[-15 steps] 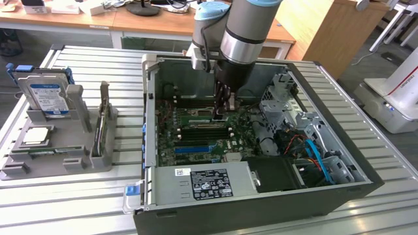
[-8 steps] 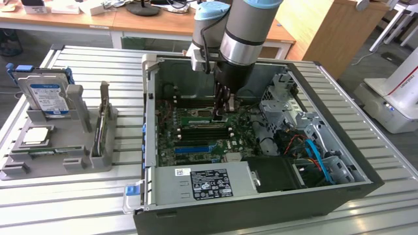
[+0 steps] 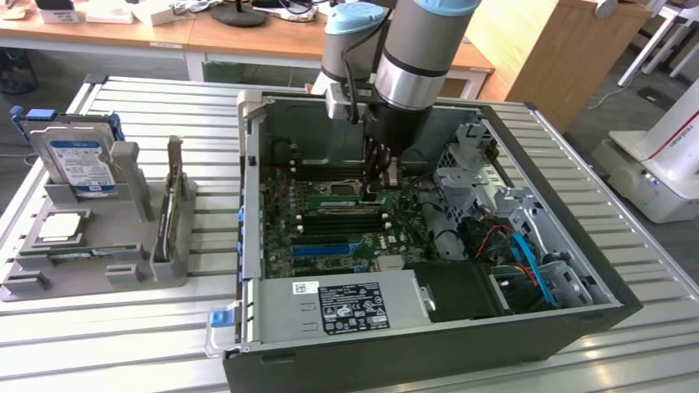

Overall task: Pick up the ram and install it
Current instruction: 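Insert the ram into the slot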

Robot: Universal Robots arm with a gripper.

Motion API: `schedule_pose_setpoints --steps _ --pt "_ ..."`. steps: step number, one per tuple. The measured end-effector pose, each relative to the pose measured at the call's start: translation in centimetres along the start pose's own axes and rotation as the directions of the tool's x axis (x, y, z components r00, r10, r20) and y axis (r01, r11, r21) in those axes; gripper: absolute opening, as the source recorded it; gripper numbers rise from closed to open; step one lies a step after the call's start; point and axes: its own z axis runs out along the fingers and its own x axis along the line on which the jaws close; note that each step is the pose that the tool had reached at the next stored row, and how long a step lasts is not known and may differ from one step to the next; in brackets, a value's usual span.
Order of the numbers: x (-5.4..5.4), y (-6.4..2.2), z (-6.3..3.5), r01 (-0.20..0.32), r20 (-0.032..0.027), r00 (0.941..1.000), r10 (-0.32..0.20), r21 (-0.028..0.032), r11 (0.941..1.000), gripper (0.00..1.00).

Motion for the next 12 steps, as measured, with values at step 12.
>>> schedule_pose_setpoints --steps 12 --pt "0.0 -0.03 0.75 0.0 0.0 1.0 0.0 0.0012 1.0 0.12"
